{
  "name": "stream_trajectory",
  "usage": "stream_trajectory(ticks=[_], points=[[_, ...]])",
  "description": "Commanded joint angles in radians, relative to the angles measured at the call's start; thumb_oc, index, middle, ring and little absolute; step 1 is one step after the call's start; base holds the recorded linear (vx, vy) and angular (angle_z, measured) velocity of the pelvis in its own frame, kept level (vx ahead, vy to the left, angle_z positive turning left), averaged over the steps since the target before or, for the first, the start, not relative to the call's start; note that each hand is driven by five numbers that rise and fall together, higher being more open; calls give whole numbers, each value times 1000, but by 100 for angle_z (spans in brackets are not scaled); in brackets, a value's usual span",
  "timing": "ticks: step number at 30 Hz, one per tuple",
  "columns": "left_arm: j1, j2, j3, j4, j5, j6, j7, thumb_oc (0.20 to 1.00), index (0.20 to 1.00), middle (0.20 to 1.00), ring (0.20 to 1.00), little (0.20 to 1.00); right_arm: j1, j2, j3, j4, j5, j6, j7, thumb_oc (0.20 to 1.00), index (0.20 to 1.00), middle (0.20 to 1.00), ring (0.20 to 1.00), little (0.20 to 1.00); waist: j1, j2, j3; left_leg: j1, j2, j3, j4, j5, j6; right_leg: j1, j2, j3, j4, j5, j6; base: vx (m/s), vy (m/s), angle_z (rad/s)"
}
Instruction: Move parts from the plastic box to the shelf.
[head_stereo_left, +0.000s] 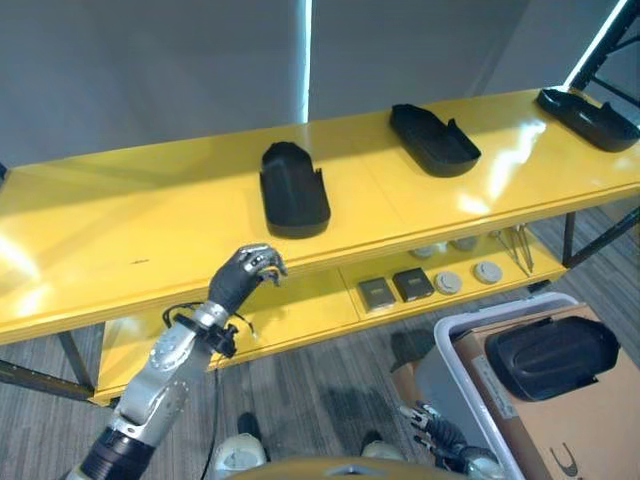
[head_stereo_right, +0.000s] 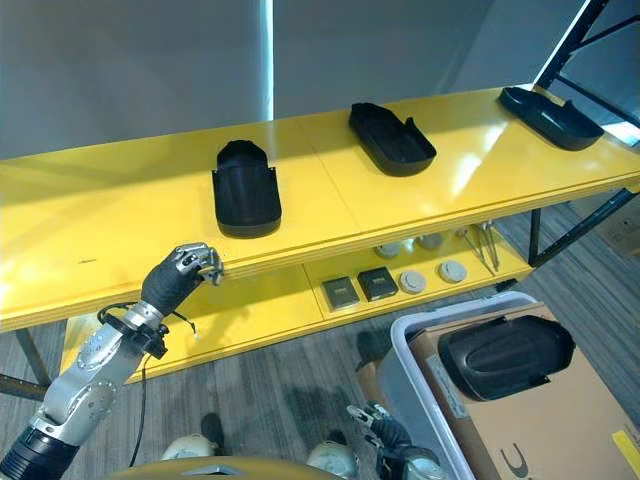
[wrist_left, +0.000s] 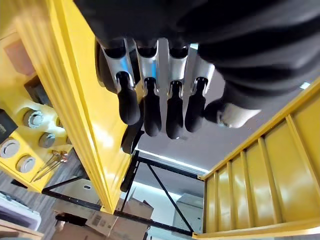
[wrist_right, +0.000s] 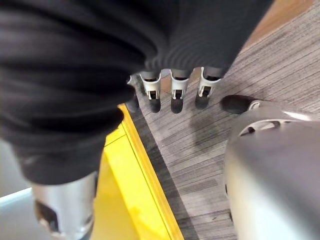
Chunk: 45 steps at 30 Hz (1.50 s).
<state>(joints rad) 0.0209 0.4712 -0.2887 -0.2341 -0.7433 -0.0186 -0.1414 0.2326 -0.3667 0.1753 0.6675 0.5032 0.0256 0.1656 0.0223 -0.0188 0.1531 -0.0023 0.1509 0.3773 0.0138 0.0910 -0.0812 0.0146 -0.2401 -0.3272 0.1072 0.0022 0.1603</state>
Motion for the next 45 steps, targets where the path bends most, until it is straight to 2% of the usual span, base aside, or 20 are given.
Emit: stream_trajectory(ticks=[1,3,8,11,17,24,34,45], points=[[-100,11,-23,42,61,-125,80,200,200,200,200,200,-33,-3,7,-8,5,-27,25,1000,1000,1000,1000,1000,0,-30,15,11,94,-49,76,-67,-8,19,-98,46,-37,76,89,28,-41,-15],[-156,-7,-45,122,95,-143,137,200,200,200,200,200,-39,0,23,0,1,-25,33,1000,1000,1000,1000,1000,-14,-36,11,18,98,-45,75,-67,-9,19,-93,56,-36,76,87,41,-55,-9],[-243,-42,-64,213,114,-149,142,200,200,200,200,200,-42,1,40,5,-11,-17,38,1000,1000,1000,1000,1000,-39,-42,2,31,106,-31,76,-69,-10,20,-87,71,-37,77,87,38,-25,-5],[-307,-66,-76,259,137,-135,203,200,200,200,200,200,-34,-4,44,6,-25,-15,51,1000,1000,1000,1000,1000,-62,-45,-5,40,111,-18,77,-70,-13,21,-82,82,-40,78,88,47,-18,-14],[-383,-106,-96,377,178,-124,215,200,200,200,200,200,-23,-3,52,22,-43,-20,77,1000,1000,1000,1000,1000,-91,-51,-17,48,120,1,87,-75,-16,22,-74,100,-41,74,87,43,-25,-14],[-425,-141,-111,498,198,-80,278,200,200,200,200,200,-14,-4,51,24,-46,-21,88,1000,1000,1000,1000,1000,-118,-59,-21,48,132,15,113,-86,-18,19,-66,117,-35,68,85,32,-38,-8],[-443,-153,-89,667,271,-117,334,200,200,200,200,200,-2,-6,44,18,-44,-20,89,1000,1000,1000,1000,1000,-141,-64,-28,53,139,27,123,-93,-19,19,-62,130,-37,64,81,30,-18,-6],[-530,-136,-56,759,266,-129,376,200,200,200,200,200,13,-13,51,50,-47,-38,114,1000,1000,1000,1000,1000,-162,-66,-38,60,143,37,134,-99,-22,21,-60,142,-34,59,81,39,-18,-3]])
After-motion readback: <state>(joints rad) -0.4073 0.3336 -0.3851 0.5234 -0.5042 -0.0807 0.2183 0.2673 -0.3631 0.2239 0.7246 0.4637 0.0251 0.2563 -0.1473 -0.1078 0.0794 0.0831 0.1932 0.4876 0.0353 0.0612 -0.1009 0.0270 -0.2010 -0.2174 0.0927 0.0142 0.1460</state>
